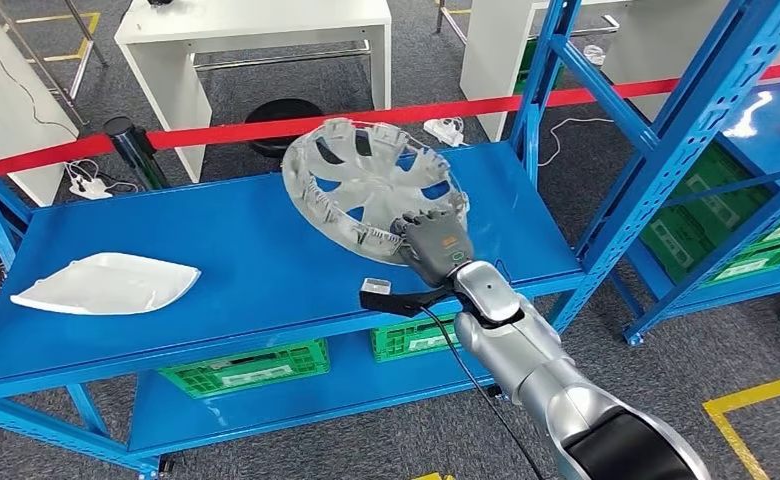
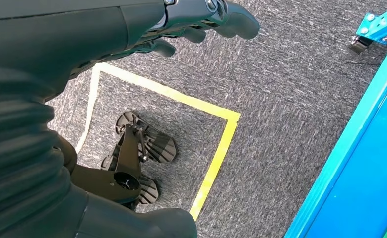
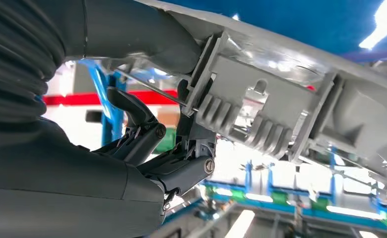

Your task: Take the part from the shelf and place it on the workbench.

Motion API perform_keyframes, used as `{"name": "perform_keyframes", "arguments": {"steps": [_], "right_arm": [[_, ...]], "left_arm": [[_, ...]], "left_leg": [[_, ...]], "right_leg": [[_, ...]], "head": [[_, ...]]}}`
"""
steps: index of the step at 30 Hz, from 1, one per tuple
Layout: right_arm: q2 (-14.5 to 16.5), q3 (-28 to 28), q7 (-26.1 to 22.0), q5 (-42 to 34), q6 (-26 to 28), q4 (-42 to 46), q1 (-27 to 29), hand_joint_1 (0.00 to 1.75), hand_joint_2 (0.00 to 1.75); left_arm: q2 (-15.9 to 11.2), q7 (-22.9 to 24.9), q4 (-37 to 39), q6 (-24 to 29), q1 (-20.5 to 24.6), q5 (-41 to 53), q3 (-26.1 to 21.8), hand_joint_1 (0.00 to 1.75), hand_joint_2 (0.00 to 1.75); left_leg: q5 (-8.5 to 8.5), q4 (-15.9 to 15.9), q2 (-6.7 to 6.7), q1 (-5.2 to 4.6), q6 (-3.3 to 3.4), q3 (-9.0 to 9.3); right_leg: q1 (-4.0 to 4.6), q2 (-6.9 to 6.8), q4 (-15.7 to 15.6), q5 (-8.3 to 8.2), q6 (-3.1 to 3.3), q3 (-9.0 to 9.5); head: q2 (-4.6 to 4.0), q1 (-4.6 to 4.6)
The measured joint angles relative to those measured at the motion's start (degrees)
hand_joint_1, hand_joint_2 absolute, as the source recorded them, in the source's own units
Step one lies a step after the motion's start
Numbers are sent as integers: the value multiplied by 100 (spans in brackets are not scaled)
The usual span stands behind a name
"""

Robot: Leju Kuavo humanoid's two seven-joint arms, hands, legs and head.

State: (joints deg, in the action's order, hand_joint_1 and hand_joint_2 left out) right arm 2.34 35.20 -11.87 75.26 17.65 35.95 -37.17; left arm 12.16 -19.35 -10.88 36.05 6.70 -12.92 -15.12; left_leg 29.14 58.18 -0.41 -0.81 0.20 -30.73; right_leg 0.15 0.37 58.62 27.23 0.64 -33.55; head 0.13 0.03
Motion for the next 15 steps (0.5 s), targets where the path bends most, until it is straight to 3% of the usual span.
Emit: {"name": "perform_keyframes", "arguments": {"steps": [15], "right_arm": [[21, 264, 559, 1132, 10, 913, 186, 175, 175]], "left_arm": [[-19, -78, 0, -389, -30, -97, -51, 0, 175]], "left_leg": [[0, 0, 0, 0, 0, -3]], "right_leg": [[0, -1, -1, 0, 0, -3]], "head": [[0, 1]]}}
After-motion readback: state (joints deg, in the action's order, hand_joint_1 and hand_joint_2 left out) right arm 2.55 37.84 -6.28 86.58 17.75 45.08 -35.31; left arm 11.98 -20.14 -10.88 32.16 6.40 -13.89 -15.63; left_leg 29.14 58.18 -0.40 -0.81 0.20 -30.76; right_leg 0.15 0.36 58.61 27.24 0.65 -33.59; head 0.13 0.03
